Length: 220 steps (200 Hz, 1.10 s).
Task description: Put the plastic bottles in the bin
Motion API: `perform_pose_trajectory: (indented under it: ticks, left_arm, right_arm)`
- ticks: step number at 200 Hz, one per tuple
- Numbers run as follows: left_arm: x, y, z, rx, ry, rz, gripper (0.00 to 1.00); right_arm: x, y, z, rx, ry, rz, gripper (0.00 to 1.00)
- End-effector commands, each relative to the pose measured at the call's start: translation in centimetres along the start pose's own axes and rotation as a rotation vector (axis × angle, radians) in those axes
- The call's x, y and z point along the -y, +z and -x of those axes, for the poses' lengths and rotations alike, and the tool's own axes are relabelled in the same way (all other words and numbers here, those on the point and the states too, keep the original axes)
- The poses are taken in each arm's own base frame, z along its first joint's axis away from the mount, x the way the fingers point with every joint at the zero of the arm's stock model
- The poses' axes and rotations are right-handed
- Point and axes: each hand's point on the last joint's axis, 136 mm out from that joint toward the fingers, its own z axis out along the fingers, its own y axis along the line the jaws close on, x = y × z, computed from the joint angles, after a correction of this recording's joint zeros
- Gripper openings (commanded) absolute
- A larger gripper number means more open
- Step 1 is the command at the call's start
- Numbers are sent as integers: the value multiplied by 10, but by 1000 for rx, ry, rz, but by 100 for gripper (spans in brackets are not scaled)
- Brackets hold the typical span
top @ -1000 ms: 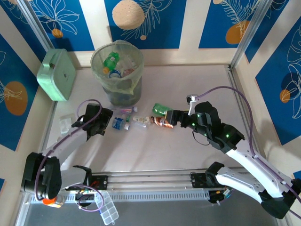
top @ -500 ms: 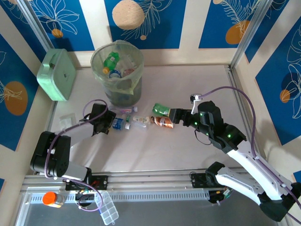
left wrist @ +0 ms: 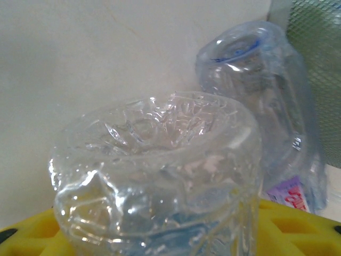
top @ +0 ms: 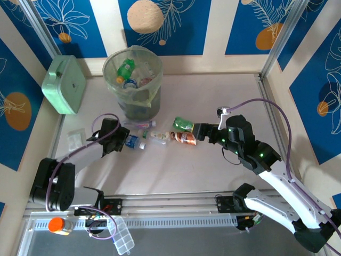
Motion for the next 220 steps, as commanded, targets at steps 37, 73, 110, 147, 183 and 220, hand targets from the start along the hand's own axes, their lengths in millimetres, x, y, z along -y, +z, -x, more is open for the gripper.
perform_pose_trajectory:
  ticks: [37, 73, 110, 147, 183, 220]
  left_arm:
    - [6, -58, 2, 54, 93, -63, 57]
    - [35, -97, 3, 93, 233, -213, 58]
    - [67, -132, -6, 116, 471, -389, 54]
    - [97, -175, -12, 152, 640, -516, 52]
    - [136, -217, -7, 215, 756, -595, 51]
    - [199, -250, -7, 188, 808, -686, 51]
  right_arm:
    - [-6, -3, -2, -10, 6, 39, 92]
    - [-29, 1, -7, -42, -36, 142, 92]
    - [-57, -3, -10, -35, -119, 253, 92]
    - [-76, -4, -19, -69, -197, 315, 92]
    - [-79, -2, -19, -46, -218, 307, 92]
    - [-78, -1, -16, -35, -230, 299, 92]
